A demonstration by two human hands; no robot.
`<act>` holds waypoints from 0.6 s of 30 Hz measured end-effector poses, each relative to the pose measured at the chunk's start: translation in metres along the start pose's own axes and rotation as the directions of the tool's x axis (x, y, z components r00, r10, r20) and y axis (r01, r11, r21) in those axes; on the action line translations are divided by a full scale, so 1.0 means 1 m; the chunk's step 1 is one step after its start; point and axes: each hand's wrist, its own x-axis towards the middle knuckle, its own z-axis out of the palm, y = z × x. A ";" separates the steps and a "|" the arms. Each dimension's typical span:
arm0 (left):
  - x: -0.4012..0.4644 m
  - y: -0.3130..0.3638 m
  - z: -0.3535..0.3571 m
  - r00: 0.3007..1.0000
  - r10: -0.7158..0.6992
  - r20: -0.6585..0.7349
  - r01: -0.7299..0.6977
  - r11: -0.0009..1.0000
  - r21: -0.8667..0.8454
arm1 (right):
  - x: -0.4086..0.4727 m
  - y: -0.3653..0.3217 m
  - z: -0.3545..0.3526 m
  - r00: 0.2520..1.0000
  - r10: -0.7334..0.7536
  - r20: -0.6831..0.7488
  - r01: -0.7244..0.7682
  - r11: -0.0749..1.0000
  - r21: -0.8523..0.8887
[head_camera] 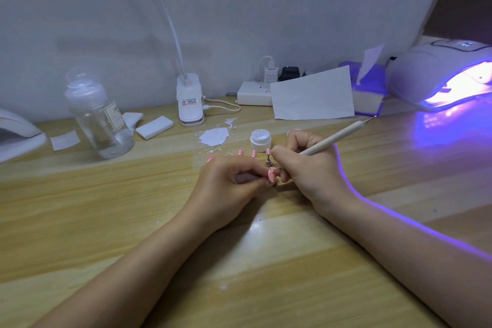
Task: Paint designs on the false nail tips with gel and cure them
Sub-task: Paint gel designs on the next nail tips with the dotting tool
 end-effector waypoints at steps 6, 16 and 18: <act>-0.001 0.002 0.000 1.000 -0.002 0.012 0.002 1.000 -0.010 | 0.000 0.000 0.000 1.000 0.005 -0.004 -0.005 1.000 -0.008; -0.001 0.004 -0.001 1.000 -0.004 0.016 0.004 1.000 0.011 | 0.001 0.001 0.000 1.000 0.003 0.000 -0.003 1.000 -0.009; -0.001 0.003 0.000 1.000 0.000 0.021 0.000 1.000 0.009 | 0.001 0.002 0.000 1.000 0.002 0.002 -0.002 1.000 -0.014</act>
